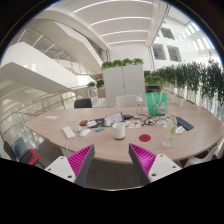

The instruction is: Pour water

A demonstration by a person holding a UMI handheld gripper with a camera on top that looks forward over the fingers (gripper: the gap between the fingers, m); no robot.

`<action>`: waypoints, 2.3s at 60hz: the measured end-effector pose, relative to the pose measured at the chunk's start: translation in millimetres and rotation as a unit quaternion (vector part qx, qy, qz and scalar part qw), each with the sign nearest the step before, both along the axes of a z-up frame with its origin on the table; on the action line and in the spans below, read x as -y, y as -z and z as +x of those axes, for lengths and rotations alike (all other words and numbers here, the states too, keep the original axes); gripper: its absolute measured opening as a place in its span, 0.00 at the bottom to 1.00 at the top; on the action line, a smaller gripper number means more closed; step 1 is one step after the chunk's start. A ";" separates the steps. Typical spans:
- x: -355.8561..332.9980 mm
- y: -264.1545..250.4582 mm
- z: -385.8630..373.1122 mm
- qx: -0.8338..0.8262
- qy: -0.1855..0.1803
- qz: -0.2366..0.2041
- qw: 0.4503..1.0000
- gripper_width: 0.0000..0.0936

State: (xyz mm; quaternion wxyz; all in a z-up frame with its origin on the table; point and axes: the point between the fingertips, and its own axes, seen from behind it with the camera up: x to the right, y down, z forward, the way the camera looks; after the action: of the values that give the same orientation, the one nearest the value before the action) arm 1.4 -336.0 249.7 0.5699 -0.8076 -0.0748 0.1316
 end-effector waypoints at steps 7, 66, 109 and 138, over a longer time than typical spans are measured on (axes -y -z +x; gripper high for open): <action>-19.7 1.8 22.5 0.007 0.023 -0.013 1.000 0.82; -312.0 152.9 272.9 0.011 0.174 0.081 0.981 0.83; -373.4 64.9 253.7 0.140 0.186 0.062 0.970 0.34; -428.5 37.4 73.4 0.812 -0.034 0.055 0.581 0.34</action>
State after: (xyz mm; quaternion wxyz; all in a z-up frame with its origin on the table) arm 74.8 92.5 212.3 0.3102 -0.5420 -0.5405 -0.5638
